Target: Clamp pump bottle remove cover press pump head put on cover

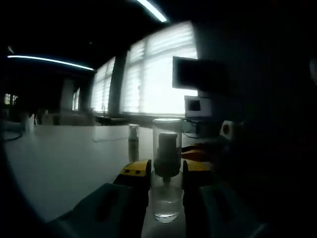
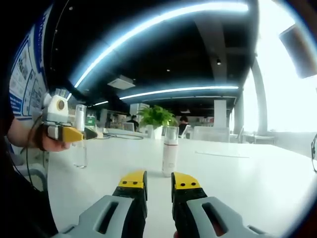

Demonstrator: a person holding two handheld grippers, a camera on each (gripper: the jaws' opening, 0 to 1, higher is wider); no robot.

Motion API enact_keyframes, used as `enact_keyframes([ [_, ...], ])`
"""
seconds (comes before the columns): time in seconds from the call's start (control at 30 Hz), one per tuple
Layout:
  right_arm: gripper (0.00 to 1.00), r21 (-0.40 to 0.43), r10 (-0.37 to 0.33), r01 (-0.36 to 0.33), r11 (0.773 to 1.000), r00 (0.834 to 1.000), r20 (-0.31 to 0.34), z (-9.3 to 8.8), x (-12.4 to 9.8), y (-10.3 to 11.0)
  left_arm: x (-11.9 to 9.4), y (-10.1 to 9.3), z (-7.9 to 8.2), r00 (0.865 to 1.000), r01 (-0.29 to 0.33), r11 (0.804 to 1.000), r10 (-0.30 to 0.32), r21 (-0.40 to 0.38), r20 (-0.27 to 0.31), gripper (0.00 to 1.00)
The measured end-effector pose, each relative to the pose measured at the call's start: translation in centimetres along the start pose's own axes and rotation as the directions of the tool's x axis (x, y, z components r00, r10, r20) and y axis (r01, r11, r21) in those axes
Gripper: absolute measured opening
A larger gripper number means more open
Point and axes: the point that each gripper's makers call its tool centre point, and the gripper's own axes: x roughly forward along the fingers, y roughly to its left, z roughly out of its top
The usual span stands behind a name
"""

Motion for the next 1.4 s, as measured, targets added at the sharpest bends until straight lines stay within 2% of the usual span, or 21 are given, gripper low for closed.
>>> enact_keyframes([
  [0.47,0.14,-0.003,0.000,0.000,1.000,1.000,-0.002,0.0,0.0,0.1,-0.2,0.4,-1.5,1.000,-0.019,1.000,0.019,-0.001,-0.016,0.16],
  [0.73,0.14,-0.004,-0.001,0.001,1.000,1.000,-0.003,0.0,0.0,0.1,-0.2,-0.1,-2.3,1.000,-0.013,1.000,0.013,0.010,-0.025,0.16],
  [1.4,0.13,-0.001,-0.002,0.002,1.000,1.000,0.003,0.2,-0.1,-0.1,-0.5,-0.1,-2.3,1.000,-0.016,1.000,0.016,0.013,0.010,0.16],
])
